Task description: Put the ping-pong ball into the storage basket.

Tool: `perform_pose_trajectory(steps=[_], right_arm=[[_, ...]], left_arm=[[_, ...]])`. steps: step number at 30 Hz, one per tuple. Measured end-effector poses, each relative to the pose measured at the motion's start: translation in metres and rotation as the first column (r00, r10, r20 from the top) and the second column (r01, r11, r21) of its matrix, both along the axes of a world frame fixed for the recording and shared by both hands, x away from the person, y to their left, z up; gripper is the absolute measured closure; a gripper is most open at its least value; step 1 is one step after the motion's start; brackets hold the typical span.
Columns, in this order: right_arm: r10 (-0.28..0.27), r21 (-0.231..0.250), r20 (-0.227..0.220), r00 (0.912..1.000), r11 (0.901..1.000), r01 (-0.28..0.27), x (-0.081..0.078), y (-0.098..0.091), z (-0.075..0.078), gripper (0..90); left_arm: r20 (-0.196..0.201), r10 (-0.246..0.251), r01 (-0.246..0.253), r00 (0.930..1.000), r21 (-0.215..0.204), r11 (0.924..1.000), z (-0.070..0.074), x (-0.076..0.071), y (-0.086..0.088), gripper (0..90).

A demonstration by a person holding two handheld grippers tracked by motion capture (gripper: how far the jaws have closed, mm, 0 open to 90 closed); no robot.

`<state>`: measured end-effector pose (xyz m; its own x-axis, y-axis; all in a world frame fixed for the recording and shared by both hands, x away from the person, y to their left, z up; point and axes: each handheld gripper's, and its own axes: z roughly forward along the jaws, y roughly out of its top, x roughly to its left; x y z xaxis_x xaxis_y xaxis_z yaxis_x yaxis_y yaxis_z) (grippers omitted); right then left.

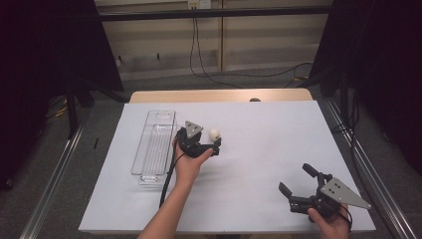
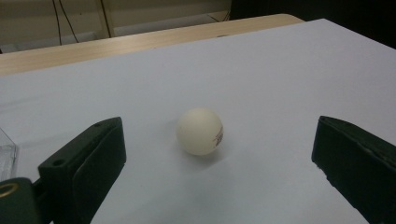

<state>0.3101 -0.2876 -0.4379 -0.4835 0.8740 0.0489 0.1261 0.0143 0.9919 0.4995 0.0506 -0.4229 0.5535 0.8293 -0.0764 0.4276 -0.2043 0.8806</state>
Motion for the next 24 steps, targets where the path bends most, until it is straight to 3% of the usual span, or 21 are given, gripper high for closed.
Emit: perform_pose_trajectory(steps=[24], right_arm=[[-0.003, 0.003, -0.002, 1.0000, 1.0000, 0.003, 0.0006, 0.0001, -0.0003, 0.5]], left_arm=[[-0.001, 0.009, -0.009, 1.0000, 0.008, 0.9999, -0.0014, 0.0062, -0.0007, 3.1]])
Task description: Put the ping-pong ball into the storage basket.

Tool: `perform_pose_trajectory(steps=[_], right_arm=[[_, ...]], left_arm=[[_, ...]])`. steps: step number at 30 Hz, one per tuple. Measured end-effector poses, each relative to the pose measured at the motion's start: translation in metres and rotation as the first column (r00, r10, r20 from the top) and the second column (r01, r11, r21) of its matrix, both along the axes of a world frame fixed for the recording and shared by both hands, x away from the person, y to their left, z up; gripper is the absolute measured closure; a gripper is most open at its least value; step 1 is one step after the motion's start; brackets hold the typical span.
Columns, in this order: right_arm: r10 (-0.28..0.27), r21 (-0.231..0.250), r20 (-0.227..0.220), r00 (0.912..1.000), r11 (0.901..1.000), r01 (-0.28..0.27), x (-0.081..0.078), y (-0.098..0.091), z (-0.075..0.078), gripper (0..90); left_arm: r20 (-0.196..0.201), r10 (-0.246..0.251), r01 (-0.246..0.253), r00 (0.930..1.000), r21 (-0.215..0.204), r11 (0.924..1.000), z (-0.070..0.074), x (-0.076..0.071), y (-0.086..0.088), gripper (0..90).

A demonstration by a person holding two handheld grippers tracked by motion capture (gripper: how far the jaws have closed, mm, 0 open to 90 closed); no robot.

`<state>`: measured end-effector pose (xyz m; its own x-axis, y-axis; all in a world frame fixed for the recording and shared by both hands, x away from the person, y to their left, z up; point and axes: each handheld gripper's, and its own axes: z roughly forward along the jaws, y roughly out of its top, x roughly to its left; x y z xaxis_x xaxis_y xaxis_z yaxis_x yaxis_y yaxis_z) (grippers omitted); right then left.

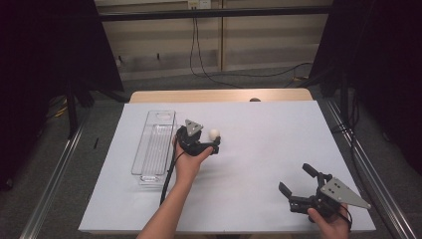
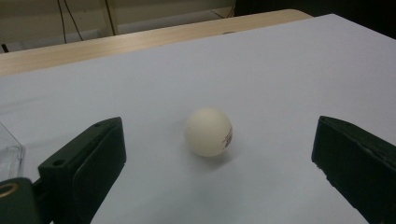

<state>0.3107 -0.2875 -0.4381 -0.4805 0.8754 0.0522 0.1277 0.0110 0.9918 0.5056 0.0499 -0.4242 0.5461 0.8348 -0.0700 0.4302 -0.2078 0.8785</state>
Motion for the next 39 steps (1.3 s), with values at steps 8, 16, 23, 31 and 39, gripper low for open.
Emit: perform_pose_trajectory(steps=[8, 16, 23, 31, 39], right_arm=[[0.008, -0.003, 0.000, 1.0000, 1.0000, -0.008, 0.000, 0.000, 0.000, 0.6], [0.008, 0.002, 0.001, 1.0000, 1.0000, -0.008, 0.000, 0.000, 0.000, 0.5], [0.001, 0.005, 0.001, 1.0000, 1.0000, -0.001, 0.000, 0.000, 0.000, 0.5], [0.010, 0.003, 0.001, 1.0000, 0.9999, -0.010, 0.000, -0.001, 0.000, 0.6], [0.007, 0.003, 0.005, 1.0000, 1.0000, -0.007, 0.000, -0.001, 0.000, 0.6]], left_arm=[[-0.010, 0.008, -0.008, 0.9999, 0.008, 0.9999, -0.003, 0.002, -0.002, 3.2], [-0.017, 0.010, -0.009, 0.9998, 0.003, 1.0000, -0.005, 0.004, -0.003, 3.3], [-0.029, 0.004, -0.004, 0.9996, 0.009, 0.9999, -0.001, 0.007, -0.007, 3.1], [-0.044, 0.015, -0.015, 0.9989, 0.019, 0.9997, -0.005, 0.012, -0.008, 3.1], [-0.041, 0.005, -0.004, 0.9991, 0.019, 0.9998, -0.004, 0.013, -0.011, 3.1]])
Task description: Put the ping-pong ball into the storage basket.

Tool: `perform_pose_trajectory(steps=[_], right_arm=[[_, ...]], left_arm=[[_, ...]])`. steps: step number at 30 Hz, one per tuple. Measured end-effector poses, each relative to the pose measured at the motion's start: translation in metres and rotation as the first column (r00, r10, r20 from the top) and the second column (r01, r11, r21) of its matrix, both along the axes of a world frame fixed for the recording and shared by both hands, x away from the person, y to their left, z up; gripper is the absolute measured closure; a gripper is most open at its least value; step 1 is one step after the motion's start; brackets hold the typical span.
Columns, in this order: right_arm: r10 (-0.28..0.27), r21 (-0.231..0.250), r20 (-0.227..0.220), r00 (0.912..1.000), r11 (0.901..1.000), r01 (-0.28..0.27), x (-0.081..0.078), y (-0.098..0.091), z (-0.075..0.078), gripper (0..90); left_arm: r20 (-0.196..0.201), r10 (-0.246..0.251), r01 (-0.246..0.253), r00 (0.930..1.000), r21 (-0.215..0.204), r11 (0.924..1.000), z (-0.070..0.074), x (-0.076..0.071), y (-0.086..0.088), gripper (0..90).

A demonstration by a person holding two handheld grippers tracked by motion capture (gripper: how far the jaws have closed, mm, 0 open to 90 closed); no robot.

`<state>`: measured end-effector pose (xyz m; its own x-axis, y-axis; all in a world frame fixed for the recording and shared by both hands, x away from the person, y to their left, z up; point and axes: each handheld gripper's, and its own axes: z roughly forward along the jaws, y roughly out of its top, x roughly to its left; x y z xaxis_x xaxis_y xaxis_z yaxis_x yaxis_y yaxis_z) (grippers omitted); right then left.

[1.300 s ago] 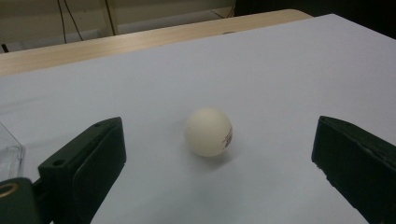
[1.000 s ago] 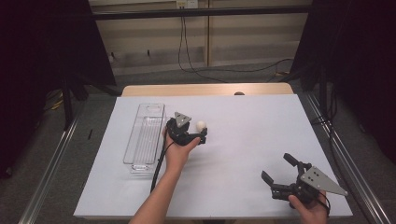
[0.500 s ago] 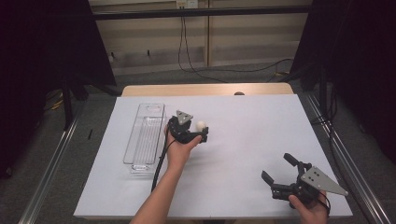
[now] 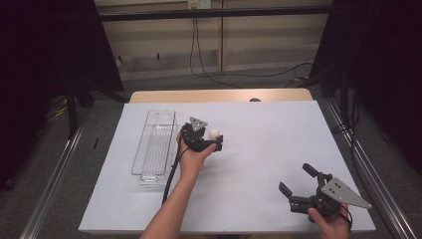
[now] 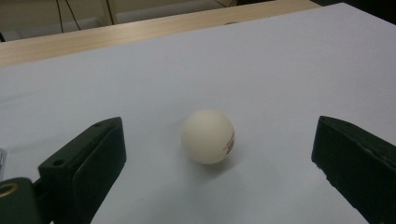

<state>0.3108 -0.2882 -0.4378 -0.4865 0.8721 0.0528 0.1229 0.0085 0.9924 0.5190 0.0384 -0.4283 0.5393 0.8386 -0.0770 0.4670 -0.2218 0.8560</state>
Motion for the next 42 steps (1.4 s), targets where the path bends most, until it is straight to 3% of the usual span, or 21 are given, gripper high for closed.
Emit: perform_pose_trajectory(steps=[6, 11, 36, 37, 39, 42], right_arm=[[0.001, 0.001, -0.003, 1.0000, 1.0000, -0.001, 0.000, 0.000, 0.000, 0.6], [0.003, -0.001, -0.003, 1.0000, 1.0000, -0.003, 0.000, 0.000, 0.000, 0.5], [0.003, -0.001, -0.003, 1.0000, 1.0000, -0.003, 0.000, 0.000, 0.000, 0.6], [0.006, -0.001, -0.003, 1.0000, 1.0000, -0.006, 0.000, -0.001, 0.000, 0.6], [0.003, 0.001, -0.002, 1.0000, 1.0000, -0.003, 0.000, 0.000, 0.000, 0.6], [0.005, -0.001, -0.003, 1.0000, 1.0000, -0.005, 0.000, -0.001, 0.000, 0.6]], left_arm=[[-0.005, 0.003, -0.003, 1.0000, 0.018, 0.9998, -0.001, 0.002, 0.001, 3.2], [-0.010, 0.019, -0.019, 0.9998, 0.006, 0.9998, -0.003, 0.004, 0.001, 3.2], [-0.018, -0.002, 0.003, 0.9998, 0.030, 0.9995, -0.003, 0.010, -0.010, 3.0], [-0.018, 0.000, 0.001, 0.9998, 0.010, 0.9999, -0.004, 0.011, -0.011, 2.8], [-0.020, 0.005, -0.004, 0.9998, 0.010, 0.9999, -0.004, 0.011, -0.011, 2.8], [-0.030, -0.003, 0.004, 0.9996, 0.028, 0.9996, -0.004, 0.011, -0.011, 2.8]])
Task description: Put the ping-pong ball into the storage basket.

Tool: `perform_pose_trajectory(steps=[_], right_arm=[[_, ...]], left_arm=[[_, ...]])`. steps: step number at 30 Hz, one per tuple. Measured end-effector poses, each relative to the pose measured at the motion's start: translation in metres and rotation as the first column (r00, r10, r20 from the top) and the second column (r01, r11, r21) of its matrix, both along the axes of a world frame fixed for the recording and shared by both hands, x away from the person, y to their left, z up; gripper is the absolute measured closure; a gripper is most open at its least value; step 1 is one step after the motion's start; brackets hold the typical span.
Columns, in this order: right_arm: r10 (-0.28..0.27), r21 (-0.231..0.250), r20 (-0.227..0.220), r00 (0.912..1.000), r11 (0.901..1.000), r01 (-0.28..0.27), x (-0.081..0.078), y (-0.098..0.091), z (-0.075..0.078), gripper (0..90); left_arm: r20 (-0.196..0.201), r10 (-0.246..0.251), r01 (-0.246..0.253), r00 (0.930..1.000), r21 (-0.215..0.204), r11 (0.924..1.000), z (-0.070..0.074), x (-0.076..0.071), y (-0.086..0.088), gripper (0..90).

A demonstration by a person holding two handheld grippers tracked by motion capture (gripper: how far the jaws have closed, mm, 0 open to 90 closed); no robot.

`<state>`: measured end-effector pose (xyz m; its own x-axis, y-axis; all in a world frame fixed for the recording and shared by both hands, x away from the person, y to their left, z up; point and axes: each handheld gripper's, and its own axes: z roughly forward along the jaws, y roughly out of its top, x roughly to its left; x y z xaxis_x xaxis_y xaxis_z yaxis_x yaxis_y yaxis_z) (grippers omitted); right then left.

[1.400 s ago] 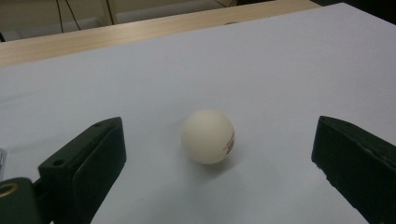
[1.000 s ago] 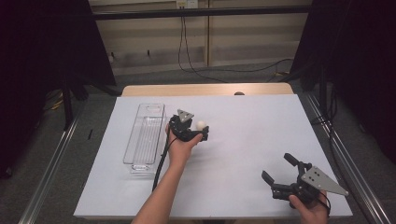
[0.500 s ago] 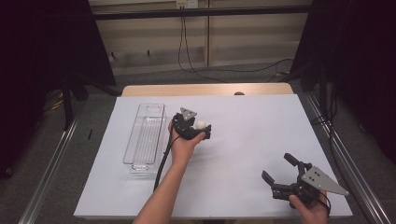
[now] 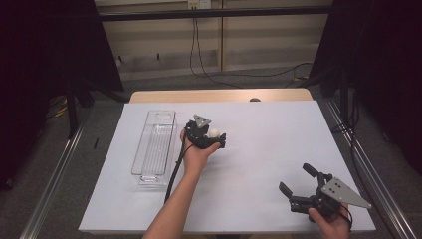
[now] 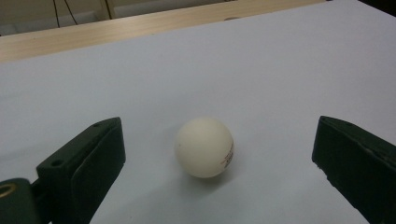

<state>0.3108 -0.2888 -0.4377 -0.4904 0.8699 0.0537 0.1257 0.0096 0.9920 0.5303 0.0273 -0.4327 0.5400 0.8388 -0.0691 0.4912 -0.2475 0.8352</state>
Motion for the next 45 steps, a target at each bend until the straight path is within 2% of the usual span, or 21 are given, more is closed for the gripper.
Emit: perform_pose_trajectory(steps=[2, 3, 9, 11, 13, 21, 24, 27, 28, 32, 35, 37, 42, 45], right_arm=[[0.002, -0.002, 0.000, 1.0000, 1.0000, -0.002, 0.000, 0.000, 0.000, 0.6], [-0.001, -0.002, 0.001, 1.0000, 1.0000, 0.001, 0.000, 0.000, 0.000, 0.6], [-0.005, 0.001, 0.001, 1.0000, 1.0000, 0.005, 0.000, 0.000, 0.000, 0.7], [-0.006, 0.003, 0.001, 1.0000, 1.0000, 0.006, 0.000, 0.000, 0.000, 0.6], [-0.005, 0.002, 0.001, 1.0000, 1.0000, 0.005, 0.000, 0.000, 0.000, 0.6], [-0.006, 0.010, -0.001, 1.0000, 0.9999, 0.006, 0.000, 0.000, 0.000, 0.6], [-0.011, 0.008, 0.001, 0.9999, 0.9999, 0.011, 0.000, 0.000, 0.000, 0.6], [-0.007, 0.010, -0.002, 1.0000, 0.9999, 0.007, 0.000, 0.000, 0.000, 0.6], [-0.007, 0.012, 0.001, 1.0000, 0.9999, 0.007, 0.001, 0.000, 0.000, 0.6], [-0.011, 0.015, 0.000, 0.9999, 0.9998, 0.011, 0.001, 0.000, 0.000, 0.6], [-0.009, 0.013, 0.001, 1.0000, 0.9999, 0.009, 0.001, 0.000, 0.000, 0.7], [-0.010, 0.015, 0.001, 1.0000, 0.9998, 0.010, 0.001, 0.000, 0.000, 0.6], [-0.008, 0.013, 0.001, 1.0000, 0.9999, 0.008, 0.001, 0.000, 0.000, 0.6], [-0.008, 0.016, 0.000, 1.0000, 0.9998, 0.008, 0.001, 0.000, 0.000, 0.6]], left_arm=[[-0.003, 0.005, -0.005, 1.0000, -0.011, 0.9999, -0.001, 0.001, -0.001, 2.9], [-0.004, -0.004, 0.004, 1.0000, 0.004, 1.0000, -0.001, 0.001, 0.000, 3.1], [-0.003, -0.007, 0.007, 1.0000, 0.015, 0.9999, -0.005, 0.003, -0.001, 4.9], [-0.005, 0.008, -0.008, 1.0000, 0.012, 0.9999, -0.006, 0.004, -0.001, 5.8], [-0.011, 0.001, -0.001, 0.9999, 0.003, 1.0000, -0.008, 0.004, -0.002, 7.1], [0.006, 0.000, 0.000, 1.0000, 0.006, 1.0000, -0.012, 0.006, -0.005, 10.8], [0.008, -0.005, 0.005, 1.0000, 0.022, 0.9997, -0.014, 0.008, -0.004, 12.9], [0.003, -0.008, 0.008, 1.0000, 0.004, 1.0000, -0.016, 0.009, -0.005, 15.5], [0.002, -0.014, 0.014, 0.9999, 0.020, 0.9997, -0.016, 0.009, -0.005, 16.7], [-0.013, -0.014, 0.014, 0.9998, 0.027, 0.9995, -0.018, 0.010, -0.004, 19.8], [-0.009, -0.013, 0.013, 0.9999, 0.019, 0.9997, -0.020, 0.012, -0.005, 23.3], [-0.010, -0.015, 0.015, 0.9998, 0.032, 0.9994, -0.021, 0.012, -0.005, 25.6], [-0.020, -0.012, 0.012, 0.9997, 0.015, 0.9998, -0.026, 0.014, -0.006, 29.7], [-0.029, -0.022, 0.023, 0.9993, 0.043, 0.9988, -0.026, 0.016, -0.004, 32.3]])
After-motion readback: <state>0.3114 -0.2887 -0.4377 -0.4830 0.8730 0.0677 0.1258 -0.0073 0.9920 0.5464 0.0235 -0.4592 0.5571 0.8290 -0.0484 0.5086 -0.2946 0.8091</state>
